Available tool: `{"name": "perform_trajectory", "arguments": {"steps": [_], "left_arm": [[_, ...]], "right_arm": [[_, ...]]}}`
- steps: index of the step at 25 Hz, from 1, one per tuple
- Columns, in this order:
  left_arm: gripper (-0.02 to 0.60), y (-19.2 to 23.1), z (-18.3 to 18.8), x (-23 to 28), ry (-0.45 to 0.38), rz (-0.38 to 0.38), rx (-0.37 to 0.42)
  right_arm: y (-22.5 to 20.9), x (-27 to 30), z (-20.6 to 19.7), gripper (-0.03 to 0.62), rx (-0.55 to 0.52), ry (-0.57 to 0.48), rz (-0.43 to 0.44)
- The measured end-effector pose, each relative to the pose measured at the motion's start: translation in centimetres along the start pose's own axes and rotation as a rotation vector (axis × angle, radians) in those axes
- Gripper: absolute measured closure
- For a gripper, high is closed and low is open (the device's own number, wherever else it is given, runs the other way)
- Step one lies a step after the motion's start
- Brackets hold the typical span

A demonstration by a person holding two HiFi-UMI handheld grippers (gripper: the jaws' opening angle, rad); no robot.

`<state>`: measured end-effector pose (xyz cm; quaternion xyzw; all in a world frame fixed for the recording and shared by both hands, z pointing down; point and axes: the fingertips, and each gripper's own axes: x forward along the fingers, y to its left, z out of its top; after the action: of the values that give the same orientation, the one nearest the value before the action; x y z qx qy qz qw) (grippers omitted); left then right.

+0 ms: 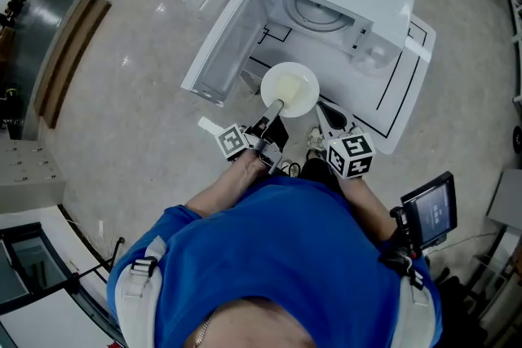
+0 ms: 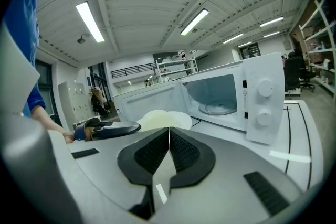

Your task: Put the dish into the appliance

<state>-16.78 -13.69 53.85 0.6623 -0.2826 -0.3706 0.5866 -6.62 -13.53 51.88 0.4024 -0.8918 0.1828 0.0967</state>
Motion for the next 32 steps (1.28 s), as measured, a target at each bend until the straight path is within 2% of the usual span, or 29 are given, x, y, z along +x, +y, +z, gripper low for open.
{"name": "perform_trajectory", "arguments": {"steps": [8,15,21,32], "left_arm": [[0.508,1.8,2.5,5.1,-0.008,0.011,0.01],[0.508,2.2,3.6,6.8,-0.003,0.017,0.022],[0.508,3.8,4.7,10.1,-0.007,0.038,0.019],[0.508,6.2,6.5,13.6,-0.01,0.073,0.013]], "right_arm": [[-4.5,3.3,1.8,0.592,-0.012,-0.001,-0.002],[-5.7,4.1,2.4,0.592,-0.017,0.003,-0.014],[-8.6,5.9,2.9,0.592,-0.014,0.016,-0.012],[-10.6,7.7,3.1,0.592,-0.019,0.047,-0.005]]}}
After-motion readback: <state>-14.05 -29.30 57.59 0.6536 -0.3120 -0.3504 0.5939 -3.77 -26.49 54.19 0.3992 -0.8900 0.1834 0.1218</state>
